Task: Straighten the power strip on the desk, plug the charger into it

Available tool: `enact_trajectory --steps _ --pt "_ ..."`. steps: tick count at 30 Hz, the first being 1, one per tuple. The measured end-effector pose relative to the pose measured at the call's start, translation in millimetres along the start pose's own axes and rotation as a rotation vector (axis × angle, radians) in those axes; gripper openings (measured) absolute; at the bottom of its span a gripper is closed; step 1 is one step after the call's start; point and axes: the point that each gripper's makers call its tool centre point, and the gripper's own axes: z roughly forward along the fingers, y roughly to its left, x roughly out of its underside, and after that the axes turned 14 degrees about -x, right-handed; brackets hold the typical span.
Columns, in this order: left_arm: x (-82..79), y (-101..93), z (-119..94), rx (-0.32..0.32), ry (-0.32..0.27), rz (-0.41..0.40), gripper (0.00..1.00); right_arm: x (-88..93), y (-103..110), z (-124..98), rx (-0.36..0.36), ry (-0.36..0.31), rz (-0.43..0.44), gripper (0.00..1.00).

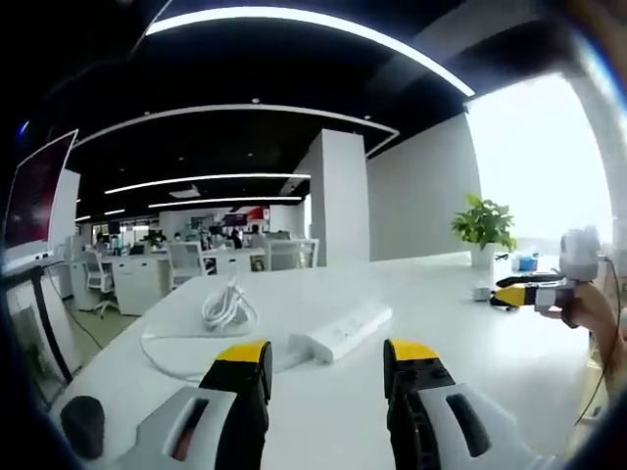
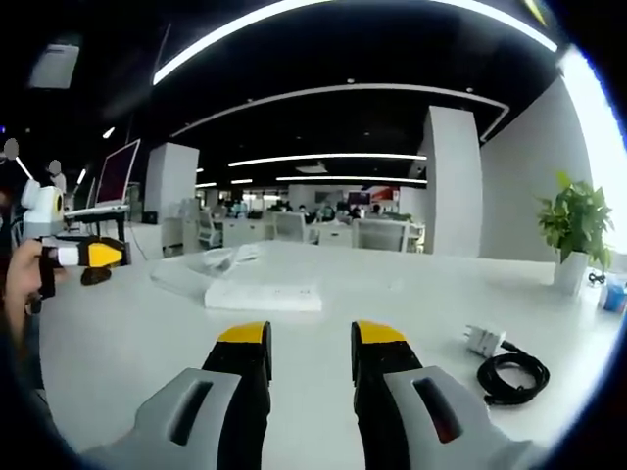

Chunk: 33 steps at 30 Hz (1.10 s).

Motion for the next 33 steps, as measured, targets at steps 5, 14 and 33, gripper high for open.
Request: enact_trajectory --steps 5,14,33 --pt "-4.4 -2.3 4.6 0.012 -0.004 0.007 0.46 -1.5 1.5 5.1 -0.027 -0.001 0.011 0.32" --pt "-4.8 -2.8 18.8 0.025 0.022 0.036 0.46 -4.2 -1.8 16.5 -0.057 0.013 0.006 0.31" --pt "-5.1 -9.2 39.0 0.061 0.039 0.098 0.44 -9.6 -12.0 37.9 -0.11 0.031 -0.011 0.29"
